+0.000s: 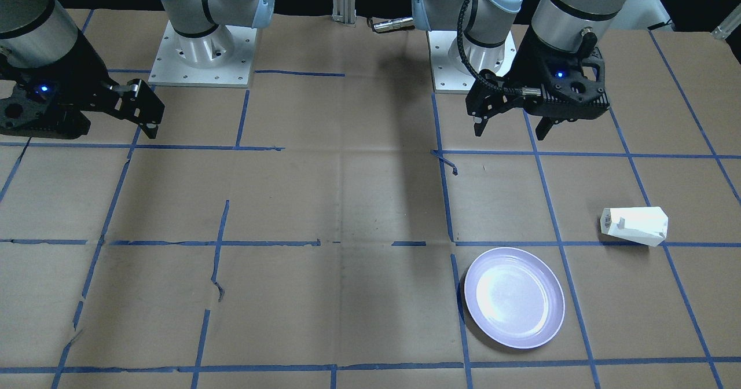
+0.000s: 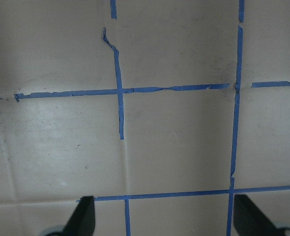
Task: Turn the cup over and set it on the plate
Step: 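Move the left gripper from above the plate toward the white cup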
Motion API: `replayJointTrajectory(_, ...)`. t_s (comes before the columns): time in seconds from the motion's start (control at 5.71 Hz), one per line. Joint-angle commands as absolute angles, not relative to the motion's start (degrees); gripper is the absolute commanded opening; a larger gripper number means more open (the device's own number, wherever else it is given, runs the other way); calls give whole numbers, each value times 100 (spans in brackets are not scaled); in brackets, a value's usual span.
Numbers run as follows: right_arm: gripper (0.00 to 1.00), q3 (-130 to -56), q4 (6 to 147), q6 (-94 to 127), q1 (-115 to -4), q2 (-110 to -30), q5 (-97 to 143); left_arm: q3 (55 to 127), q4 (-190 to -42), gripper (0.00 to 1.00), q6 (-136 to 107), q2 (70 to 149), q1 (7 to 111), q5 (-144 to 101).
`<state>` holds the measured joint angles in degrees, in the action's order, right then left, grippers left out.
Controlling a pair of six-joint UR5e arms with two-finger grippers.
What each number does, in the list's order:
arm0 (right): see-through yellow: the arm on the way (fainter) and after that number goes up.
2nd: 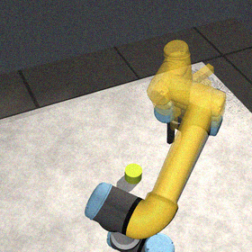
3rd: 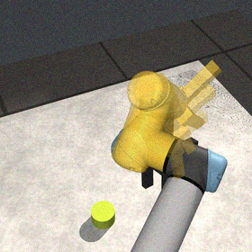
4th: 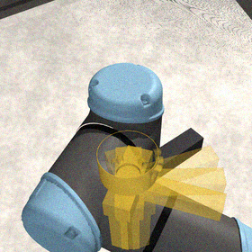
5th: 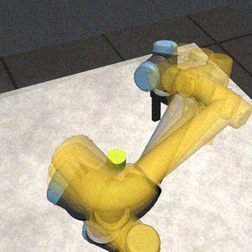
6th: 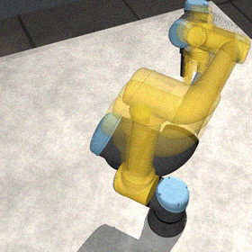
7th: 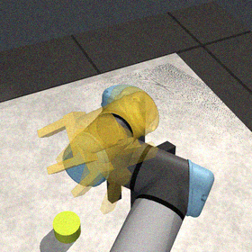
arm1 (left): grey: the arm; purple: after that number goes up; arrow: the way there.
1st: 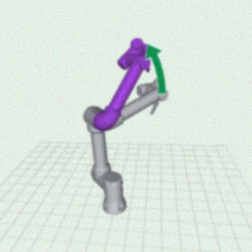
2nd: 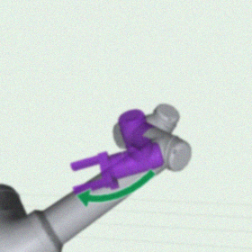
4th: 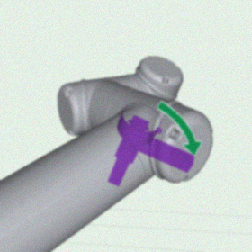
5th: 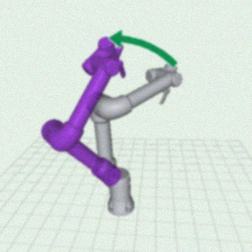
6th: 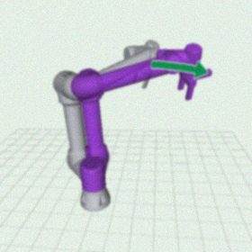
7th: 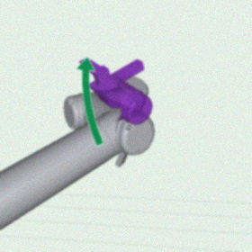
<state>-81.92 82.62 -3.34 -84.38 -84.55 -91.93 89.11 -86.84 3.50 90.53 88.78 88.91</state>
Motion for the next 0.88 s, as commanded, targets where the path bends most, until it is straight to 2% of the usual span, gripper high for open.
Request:
replayJointTrajectory(0.0, 100, -8191, 8262, -334, -8438, -8455, -9193, 8755, -8736, 99, 761, 9053, 8346, 8790)
replayJointTrajectory(0.53, 100, -8191, 8262, -334, -8438, -8455, -9193, 8771, -8771, 99, 3360, 9253, 6267, 8772)
replayJointTrajectory(0.7, 100, -8191, 8262, -334, -8438, -8455, -9193, 8815, -8763, 99, 4045, 9725, 5510, 8615)
